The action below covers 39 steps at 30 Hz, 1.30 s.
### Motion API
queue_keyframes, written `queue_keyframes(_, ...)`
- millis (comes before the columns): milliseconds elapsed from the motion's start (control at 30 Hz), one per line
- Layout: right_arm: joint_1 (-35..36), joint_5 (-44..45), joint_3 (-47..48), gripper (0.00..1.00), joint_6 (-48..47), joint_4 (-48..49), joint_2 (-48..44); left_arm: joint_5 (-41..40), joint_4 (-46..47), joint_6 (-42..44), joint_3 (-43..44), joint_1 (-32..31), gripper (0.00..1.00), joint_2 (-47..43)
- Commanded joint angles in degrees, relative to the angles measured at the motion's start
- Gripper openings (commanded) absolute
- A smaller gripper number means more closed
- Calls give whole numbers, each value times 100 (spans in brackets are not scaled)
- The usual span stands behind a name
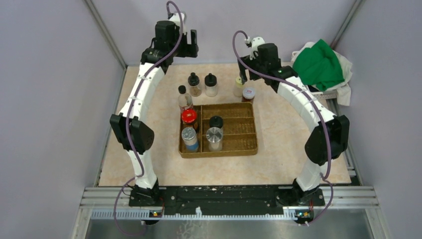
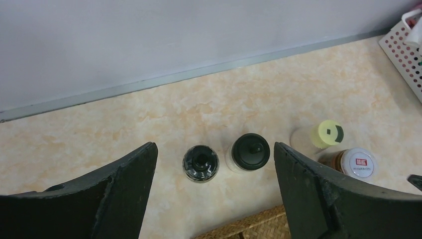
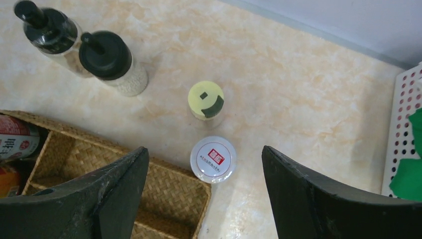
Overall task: Organize the condiment bottles
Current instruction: Pick up the bottle from the center of the board.
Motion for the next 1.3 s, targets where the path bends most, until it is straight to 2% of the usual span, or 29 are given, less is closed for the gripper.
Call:
queue_keyframes(0,-113,-216,-154,83,141,202,195,301,63,194,40,-146,92,30)
queue_keyframes(300,-176,-270,-332,82,419,170,579,351,232,287,-833,-305,90,-217)
queue_keyframes(733,-213,-288,-807,82,590,274,735,301,154,345,-1302,-486,89,-293)
queue_keyframes(1267,-310,-479,-916,80,748,466,1149,284,187,415,-1896,-575,90,-686)
